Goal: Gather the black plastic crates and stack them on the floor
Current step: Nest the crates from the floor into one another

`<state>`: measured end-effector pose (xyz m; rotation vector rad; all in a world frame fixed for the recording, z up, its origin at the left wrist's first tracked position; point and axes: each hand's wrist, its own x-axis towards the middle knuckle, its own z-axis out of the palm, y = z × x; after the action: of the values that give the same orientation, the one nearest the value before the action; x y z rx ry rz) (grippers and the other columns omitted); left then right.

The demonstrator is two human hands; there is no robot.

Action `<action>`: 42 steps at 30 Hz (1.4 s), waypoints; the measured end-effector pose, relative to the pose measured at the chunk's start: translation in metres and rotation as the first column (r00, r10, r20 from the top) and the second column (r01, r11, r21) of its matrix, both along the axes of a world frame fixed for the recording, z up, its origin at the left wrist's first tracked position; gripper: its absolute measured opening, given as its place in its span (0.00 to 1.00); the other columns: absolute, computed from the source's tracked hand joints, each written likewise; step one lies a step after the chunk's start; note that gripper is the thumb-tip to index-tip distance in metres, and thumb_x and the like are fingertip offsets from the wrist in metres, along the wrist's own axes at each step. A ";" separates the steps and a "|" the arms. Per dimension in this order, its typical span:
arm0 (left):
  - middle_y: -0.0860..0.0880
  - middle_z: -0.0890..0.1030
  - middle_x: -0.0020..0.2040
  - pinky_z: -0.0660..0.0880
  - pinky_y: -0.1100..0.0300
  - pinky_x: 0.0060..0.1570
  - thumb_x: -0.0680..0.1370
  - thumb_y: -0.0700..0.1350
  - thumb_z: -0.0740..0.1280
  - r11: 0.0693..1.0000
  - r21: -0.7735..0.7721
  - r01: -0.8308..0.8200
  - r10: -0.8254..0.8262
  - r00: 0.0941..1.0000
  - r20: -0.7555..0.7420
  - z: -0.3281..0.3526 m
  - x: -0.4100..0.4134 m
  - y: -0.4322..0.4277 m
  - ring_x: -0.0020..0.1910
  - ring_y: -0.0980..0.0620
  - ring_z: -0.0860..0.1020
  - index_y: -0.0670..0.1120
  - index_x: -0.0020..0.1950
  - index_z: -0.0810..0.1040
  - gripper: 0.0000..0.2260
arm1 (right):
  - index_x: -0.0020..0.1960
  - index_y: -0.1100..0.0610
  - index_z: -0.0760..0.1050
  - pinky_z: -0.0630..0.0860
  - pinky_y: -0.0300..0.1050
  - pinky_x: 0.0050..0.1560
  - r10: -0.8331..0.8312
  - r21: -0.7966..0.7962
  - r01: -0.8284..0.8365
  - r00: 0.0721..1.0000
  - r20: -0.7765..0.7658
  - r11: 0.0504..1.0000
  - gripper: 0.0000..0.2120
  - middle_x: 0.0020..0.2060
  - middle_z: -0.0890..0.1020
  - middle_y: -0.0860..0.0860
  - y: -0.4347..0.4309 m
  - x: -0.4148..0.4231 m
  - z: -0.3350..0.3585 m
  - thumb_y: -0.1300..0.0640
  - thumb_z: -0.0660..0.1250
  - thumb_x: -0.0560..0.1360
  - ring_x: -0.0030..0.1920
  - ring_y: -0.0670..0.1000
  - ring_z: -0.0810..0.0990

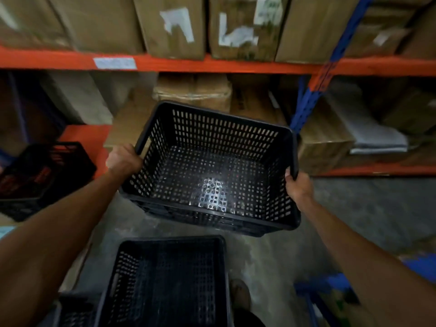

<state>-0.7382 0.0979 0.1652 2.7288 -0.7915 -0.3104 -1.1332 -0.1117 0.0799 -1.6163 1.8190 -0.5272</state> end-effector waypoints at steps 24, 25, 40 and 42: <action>0.31 0.80 0.50 0.76 0.45 0.44 0.83 0.49 0.54 0.963 0.182 0.199 -0.200 0.980 -0.010 -0.065 -0.023 0.423 0.48 0.32 0.81 0.36 0.55 0.73 0.17 | 0.54 0.70 0.78 0.76 0.53 0.49 0.472 0.314 -0.385 0.837 -0.278 0.868 0.20 0.52 0.81 0.66 0.314 0.016 0.019 0.52 0.59 0.81 0.53 0.65 0.80; 0.32 0.81 0.49 0.76 0.46 0.43 0.82 0.49 0.55 0.967 0.173 0.186 -0.183 0.982 -0.033 -0.077 -0.023 0.424 0.47 0.32 0.81 0.36 0.55 0.73 0.17 | 0.53 0.69 0.78 0.77 0.54 0.49 0.467 0.319 -0.376 0.836 -0.289 0.870 0.21 0.50 0.82 0.66 0.315 0.015 0.004 0.51 0.59 0.81 0.51 0.65 0.81; 0.42 0.79 0.40 0.76 0.54 0.31 0.82 0.45 0.56 0.972 0.194 0.132 -0.081 0.965 -0.250 -0.167 0.007 0.369 0.35 0.44 0.79 0.42 0.53 0.65 0.06 | 0.64 0.65 0.68 0.76 0.58 0.51 0.367 0.264 -0.274 0.827 -0.426 0.925 0.19 0.52 0.80 0.69 0.292 0.035 -0.108 0.52 0.59 0.81 0.52 0.70 0.80; 0.49 0.75 0.34 0.73 0.62 0.23 0.82 0.44 0.57 0.978 0.178 0.112 -0.060 0.961 -0.271 -0.172 0.005 0.370 0.32 0.49 0.79 0.45 0.51 0.64 0.04 | 0.63 0.65 0.68 0.77 0.60 0.51 0.371 0.272 -0.275 0.830 -0.417 0.922 0.18 0.52 0.80 0.69 0.292 0.039 -0.108 0.53 0.58 0.81 0.51 0.70 0.80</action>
<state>-0.7330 0.4681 -0.0064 2.7480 -0.8443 -0.7905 -1.0944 0.1806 -0.0285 -1.9682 1.7822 0.2166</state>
